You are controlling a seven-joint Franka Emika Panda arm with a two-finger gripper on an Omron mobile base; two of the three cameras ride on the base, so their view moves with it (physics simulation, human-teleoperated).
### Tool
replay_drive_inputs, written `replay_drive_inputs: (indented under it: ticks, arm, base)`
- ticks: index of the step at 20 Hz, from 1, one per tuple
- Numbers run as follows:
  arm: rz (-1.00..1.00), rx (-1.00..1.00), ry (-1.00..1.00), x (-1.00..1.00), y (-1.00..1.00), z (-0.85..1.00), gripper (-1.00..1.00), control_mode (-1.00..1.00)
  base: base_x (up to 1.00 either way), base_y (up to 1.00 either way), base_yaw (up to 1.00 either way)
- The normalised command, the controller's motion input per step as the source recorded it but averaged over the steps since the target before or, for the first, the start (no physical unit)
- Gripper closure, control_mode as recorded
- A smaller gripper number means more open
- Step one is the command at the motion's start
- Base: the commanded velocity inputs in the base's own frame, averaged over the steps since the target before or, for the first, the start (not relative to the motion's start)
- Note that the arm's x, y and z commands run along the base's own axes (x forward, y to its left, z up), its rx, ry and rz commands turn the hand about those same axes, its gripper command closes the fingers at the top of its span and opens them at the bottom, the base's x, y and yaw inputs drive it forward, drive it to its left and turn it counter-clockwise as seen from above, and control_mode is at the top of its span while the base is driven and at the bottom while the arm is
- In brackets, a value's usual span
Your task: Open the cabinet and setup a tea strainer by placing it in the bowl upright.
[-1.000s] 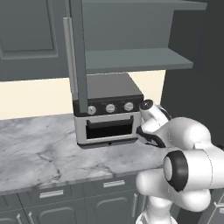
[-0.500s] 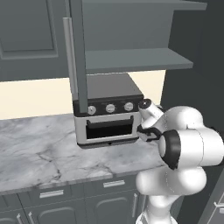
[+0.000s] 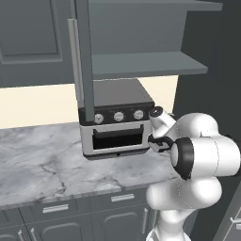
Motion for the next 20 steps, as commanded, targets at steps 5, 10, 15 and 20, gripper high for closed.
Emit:
replay_drive_inputs:
  ticks: [5,10,15,20]
  arm:
    - [0.0,0.0,0.0,0.0,0.0,0.0,-1.0,-1.0]
    - [0.0,0.0,0.0,0.0,0.0,0.0,-1.0,-1.0]
    - [0.0,0.01,0.02,0.0,-0.06,0.07,-1.0,-1.0]
    - [0.0,0.03,0.05,0.0,0.0,0.35,-1.0,-1.0]
  base:
    - [0.0,0.0,0.0]
    - [0.0,0.0,0.0]
    - [0.0,0.0,0.0]
    - [0.0,0.0,0.0]
